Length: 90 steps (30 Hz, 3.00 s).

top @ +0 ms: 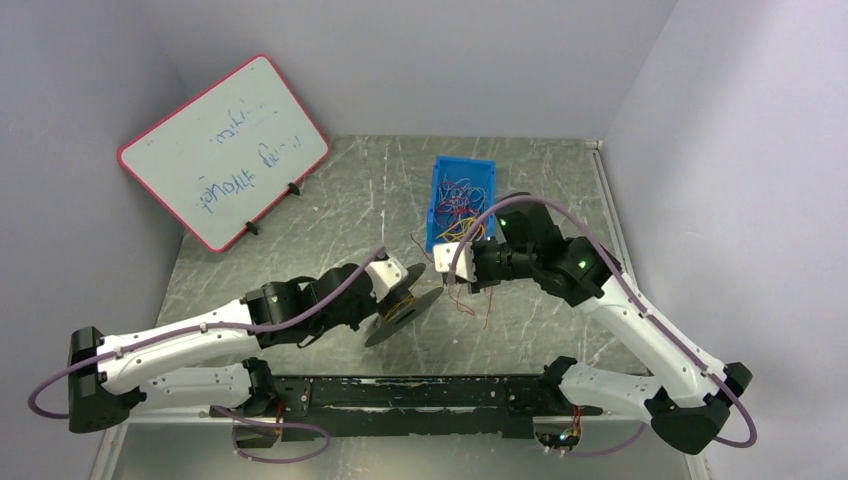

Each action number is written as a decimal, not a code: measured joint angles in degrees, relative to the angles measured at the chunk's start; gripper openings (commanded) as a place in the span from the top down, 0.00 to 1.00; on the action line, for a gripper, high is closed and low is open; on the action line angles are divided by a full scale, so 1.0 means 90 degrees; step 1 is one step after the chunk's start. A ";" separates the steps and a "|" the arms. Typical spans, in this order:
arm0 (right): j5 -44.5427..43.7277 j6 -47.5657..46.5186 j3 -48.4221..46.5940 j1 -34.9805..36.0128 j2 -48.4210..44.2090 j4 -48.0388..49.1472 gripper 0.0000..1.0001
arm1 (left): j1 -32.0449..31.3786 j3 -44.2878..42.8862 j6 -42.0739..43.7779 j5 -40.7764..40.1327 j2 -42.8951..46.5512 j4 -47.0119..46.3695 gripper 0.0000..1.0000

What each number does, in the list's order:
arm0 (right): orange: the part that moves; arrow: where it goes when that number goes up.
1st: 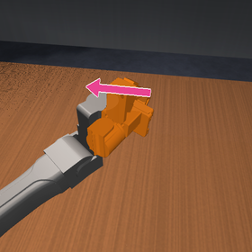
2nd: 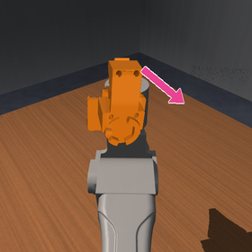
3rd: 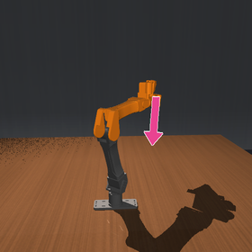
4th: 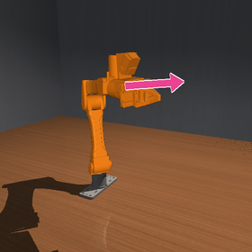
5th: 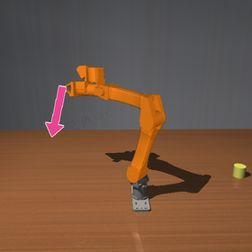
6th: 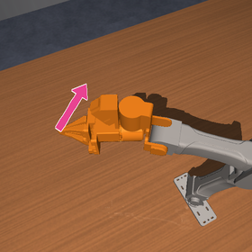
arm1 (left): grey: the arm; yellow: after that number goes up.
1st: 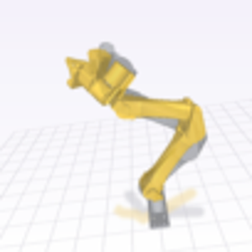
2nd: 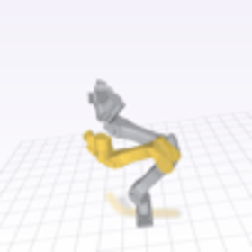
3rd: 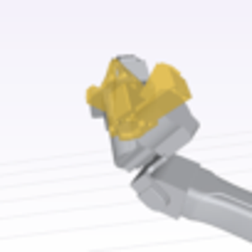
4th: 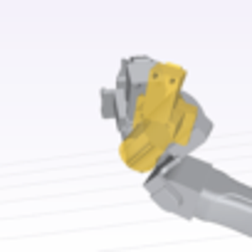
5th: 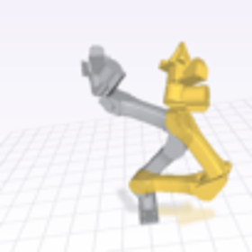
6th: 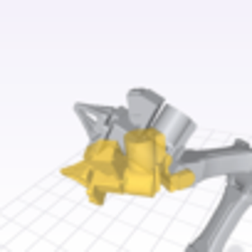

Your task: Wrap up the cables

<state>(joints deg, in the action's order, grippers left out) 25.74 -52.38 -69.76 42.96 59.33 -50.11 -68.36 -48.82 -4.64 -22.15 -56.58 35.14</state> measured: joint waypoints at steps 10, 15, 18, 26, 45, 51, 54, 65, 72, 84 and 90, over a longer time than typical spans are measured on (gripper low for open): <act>-0.1807 -0.1673 0.0515 0.0765 0.0129 -0.0153 1.00 | 0.0729 0.0226 0.0449 0.0996 0.0019 -0.0580 0.93; -0.2475 -0.2334 0.0714 0.0950 0.0126 -0.0039 1.00 | 0.0850 0.0350 0.0529 0.1418 0.0017 -0.0826 0.86; -0.2805 -0.2732 0.0826 0.1093 0.0104 0.0131 1.00 | 0.0906 0.0355 0.0542 0.1569 -0.0027 -0.0845 0.84; -0.3385 -0.3541 0.1078 0.1452 0.0095 0.0384 1.00 | 0.1005 0.0355 0.0539 0.1824 -0.0146 -0.0882 0.78; -0.4379 -0.4947 0.1110 0.2025 0.0639 0.0826 1.00 | 0.1195 0.0376 0.0391 0.2567 0.0406 -0.1076 0.42; -0.4529 -0.5073 0.1110 0.2208 0.0869 0.0874 1.00 | 0.1231 0.0376 0.0282 0.2713 0.0430 -0.1117 0.35; -0.4585 -0.5102 0.1110 0.2288 0.1010 0.0877 1.00 | 0.1282 0.0376 0.0228 0.2771 0.0430 -0.1117 0.32; -0.4779 -0.5299 0.1110 0.2504 0.1263 0.0969 1.00 | 0.1540 0.0376 0.0112 0.2960 0.0053 -0.1156 0.34; -0.4872 -0.5425 0.1107 0.2657 0.1404 0.1039 1.00 | 0.1683 0.0376 0.0107 0.3082 -0.0180 -0.1156 0.36; -0.4991 -0.5615 0.1107 0.2759 0.1508 0.1212 1.00 | 0.1858 0.0372 0.0109 0.3480 -0.0219 -0.1163 0.65; -0.5054 -0.5688 0.1107 0.2849 0.1547 0.1297 1.00 | 0.1999 0.0304 0.0151 0.3742 -0.0410 -0.1163 0.93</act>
<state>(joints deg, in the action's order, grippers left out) -19.75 -103.57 -59.79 68.60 73.25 -38.44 -50.37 -46.09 -3.29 11.53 -60.27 24.67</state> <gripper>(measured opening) 0.016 0.164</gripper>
